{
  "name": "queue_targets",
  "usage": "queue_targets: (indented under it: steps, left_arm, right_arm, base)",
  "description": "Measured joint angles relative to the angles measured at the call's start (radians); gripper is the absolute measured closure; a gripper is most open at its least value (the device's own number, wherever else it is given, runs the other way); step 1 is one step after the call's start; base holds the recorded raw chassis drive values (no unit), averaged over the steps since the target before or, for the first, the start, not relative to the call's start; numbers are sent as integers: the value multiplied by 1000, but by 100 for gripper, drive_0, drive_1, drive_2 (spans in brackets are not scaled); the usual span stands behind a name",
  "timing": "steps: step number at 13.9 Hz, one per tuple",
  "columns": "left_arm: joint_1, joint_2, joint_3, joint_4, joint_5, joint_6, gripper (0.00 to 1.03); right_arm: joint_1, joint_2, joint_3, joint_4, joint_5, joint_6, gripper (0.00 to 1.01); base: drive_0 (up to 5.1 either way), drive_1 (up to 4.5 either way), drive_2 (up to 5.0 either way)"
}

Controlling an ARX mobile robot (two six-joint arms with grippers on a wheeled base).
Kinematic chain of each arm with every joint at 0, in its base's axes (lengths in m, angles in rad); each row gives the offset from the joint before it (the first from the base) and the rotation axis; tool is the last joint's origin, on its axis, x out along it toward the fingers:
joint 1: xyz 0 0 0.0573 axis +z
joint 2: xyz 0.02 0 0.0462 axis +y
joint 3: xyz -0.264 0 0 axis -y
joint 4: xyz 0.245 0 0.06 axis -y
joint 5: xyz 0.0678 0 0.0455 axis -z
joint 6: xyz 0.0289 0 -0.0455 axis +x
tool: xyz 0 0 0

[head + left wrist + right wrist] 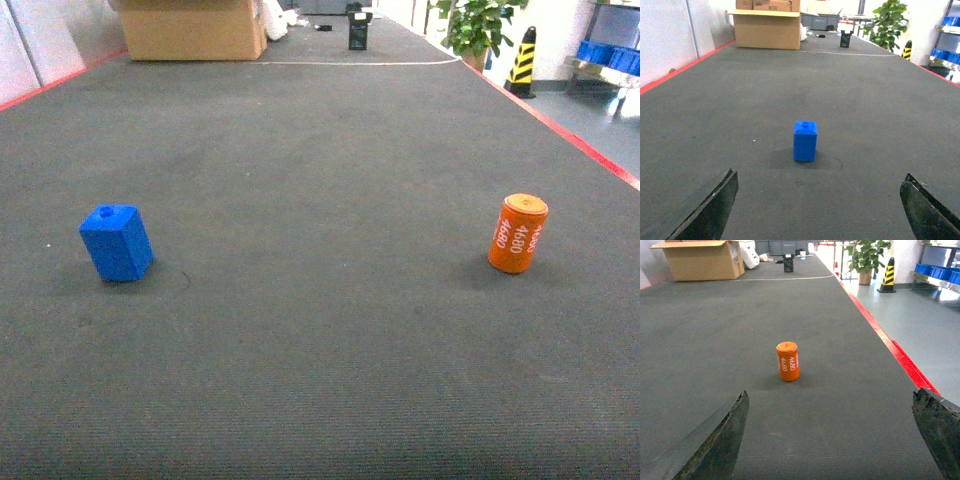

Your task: Sort blue parts and orange caps into right shelf containers

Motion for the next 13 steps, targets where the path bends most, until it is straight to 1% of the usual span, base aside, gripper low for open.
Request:
queue_targets:
  steps: [13]
  left_arm:
    - [0,0,0,0,0,0,5]
  right_arm:
    - [0,0,0,0,0,0,3]
  base:
    - [0,0,0]
